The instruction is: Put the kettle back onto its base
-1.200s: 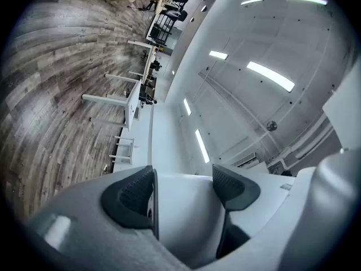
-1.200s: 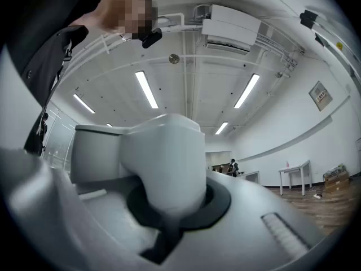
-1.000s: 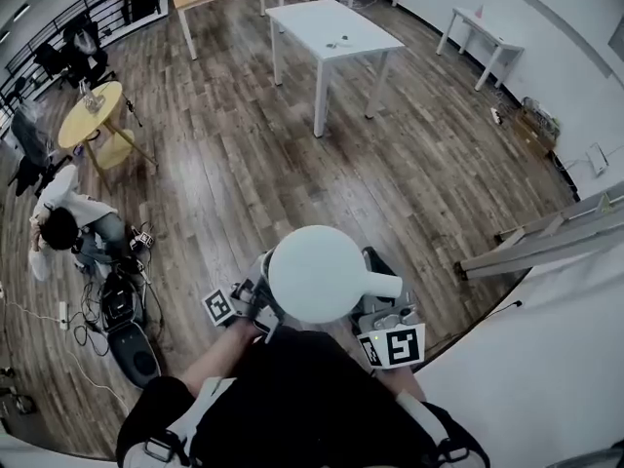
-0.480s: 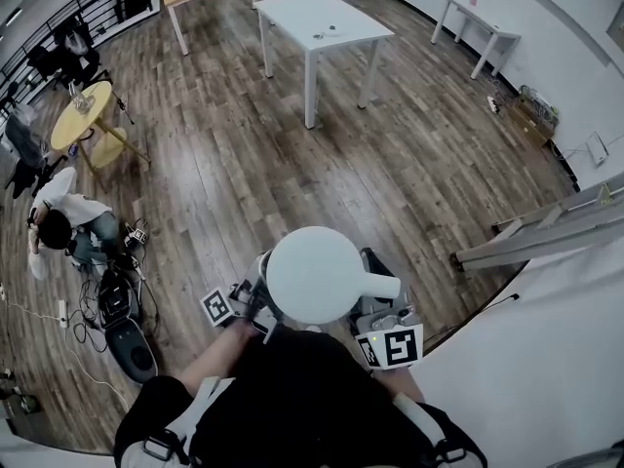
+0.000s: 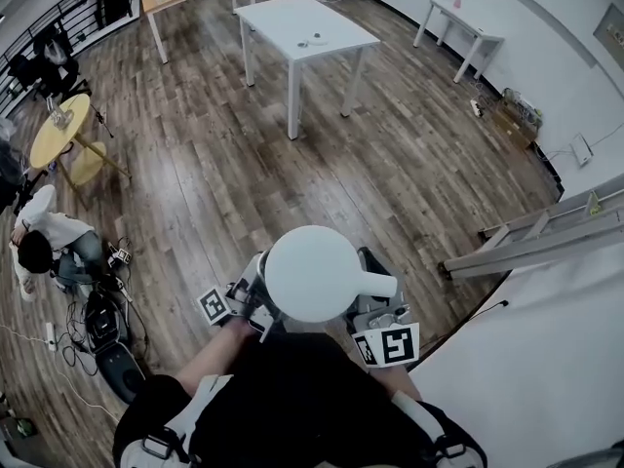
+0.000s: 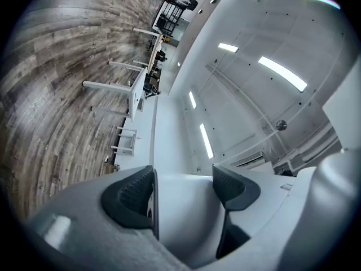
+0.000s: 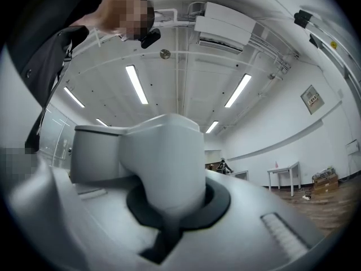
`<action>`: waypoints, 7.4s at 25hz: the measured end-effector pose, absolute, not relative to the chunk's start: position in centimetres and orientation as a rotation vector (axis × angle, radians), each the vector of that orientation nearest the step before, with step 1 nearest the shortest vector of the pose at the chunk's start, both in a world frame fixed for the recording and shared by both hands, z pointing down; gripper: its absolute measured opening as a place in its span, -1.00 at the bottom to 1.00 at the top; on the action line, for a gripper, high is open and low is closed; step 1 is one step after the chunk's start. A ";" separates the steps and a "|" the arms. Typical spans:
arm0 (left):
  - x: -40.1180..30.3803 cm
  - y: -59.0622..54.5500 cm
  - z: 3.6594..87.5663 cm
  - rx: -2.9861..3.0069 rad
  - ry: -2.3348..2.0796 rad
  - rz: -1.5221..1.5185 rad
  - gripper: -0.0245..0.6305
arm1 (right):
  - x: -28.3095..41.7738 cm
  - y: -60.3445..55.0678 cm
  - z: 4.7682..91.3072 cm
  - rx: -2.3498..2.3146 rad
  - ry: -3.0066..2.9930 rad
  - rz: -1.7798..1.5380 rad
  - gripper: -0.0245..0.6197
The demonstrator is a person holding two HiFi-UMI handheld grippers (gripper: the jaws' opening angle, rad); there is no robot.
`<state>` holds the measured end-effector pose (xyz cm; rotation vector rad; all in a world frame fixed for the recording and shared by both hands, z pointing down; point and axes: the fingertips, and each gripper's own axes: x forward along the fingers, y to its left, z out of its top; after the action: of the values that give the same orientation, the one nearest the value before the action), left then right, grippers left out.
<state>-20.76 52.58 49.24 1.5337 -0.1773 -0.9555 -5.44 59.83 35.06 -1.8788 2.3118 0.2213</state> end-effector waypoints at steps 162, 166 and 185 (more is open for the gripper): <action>9.9 -59.5 56.5 1.893 -0.758 -0.556 0.09 | 28.4 -55.8 46.3 -1.911 2.472 0.168 -0.91; 9.7 -60.3 54.9 1.983 -0.773 -0.552 -0.13 | 27.9 -56.6 47.7 -1.895 2.492 0.162 -0.91; 10.1 -61.7 55.8 1.992 -0.766 -0.594 -0.94 | 26.8 -58.3 52.7 -1.902 2.538 0.025 -0.91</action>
<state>10.07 -61.69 55.77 1.9922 -0.7657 -0.5942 26.79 -58.29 52.69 -1.9021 2.5381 0.0252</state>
